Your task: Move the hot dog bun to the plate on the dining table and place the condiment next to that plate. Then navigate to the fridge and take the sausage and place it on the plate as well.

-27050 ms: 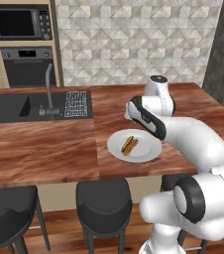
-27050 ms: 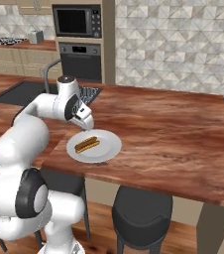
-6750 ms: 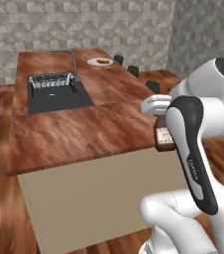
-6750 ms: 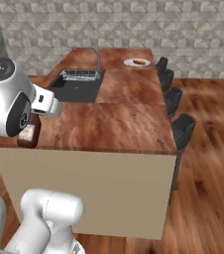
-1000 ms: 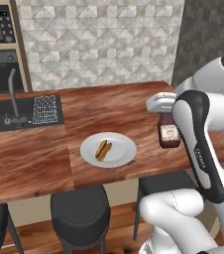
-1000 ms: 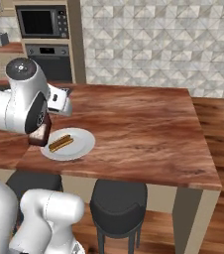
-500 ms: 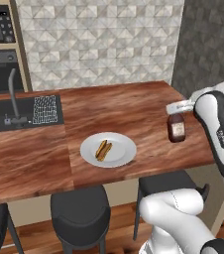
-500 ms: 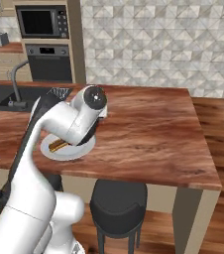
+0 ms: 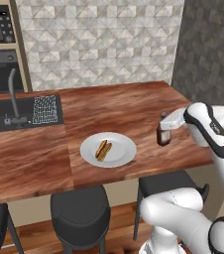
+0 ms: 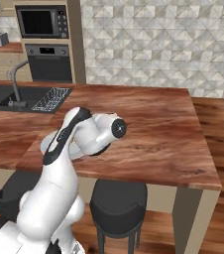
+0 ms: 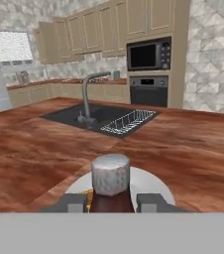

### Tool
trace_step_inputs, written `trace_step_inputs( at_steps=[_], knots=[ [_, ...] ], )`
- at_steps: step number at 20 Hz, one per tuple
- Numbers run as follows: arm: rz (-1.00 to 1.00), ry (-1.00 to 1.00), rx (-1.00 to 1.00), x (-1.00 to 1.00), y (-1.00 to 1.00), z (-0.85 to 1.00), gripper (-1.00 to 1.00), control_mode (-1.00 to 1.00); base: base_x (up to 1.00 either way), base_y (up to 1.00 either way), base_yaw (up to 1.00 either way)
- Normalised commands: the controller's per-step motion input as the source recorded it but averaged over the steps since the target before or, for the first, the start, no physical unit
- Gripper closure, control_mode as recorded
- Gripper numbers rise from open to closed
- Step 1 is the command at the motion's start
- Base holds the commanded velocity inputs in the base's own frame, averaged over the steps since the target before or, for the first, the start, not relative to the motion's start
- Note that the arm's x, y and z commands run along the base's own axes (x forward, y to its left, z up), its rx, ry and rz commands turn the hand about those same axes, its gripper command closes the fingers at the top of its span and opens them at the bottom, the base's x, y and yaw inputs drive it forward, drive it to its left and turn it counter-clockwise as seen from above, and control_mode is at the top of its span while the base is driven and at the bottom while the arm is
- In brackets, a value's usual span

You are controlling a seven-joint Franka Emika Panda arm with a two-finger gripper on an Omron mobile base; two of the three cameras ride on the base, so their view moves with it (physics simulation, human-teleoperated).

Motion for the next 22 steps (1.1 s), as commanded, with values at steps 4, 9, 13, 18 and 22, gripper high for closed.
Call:
trace_step_inputs(
  at_steps=[4,9,13,18,22],
  knots=[
    [0.20,0.00,0.00,0.81,-0.15,-0.43,1.00,-1.00,0.00,0.00,0.00],
    [0.20,0.00,0.00,0.64,-0.18,-0.43,1.00,-1.00,0.00,0.00,0.00],
    [0.15,0.00,0.00,0.53,-0.34,-0.44,1.00,-1.00,0.00,0.00,0.00],
    [0.16,-0.05,0.04,0.11,-0.10,-0.22,1.00,-1.00,0.00,0.00,0.00],
    [0.14,-0.06,0.11,0.00,0.00,-0.17,1.00,-1.00,0.00,0.00,0.00]
  ],
)
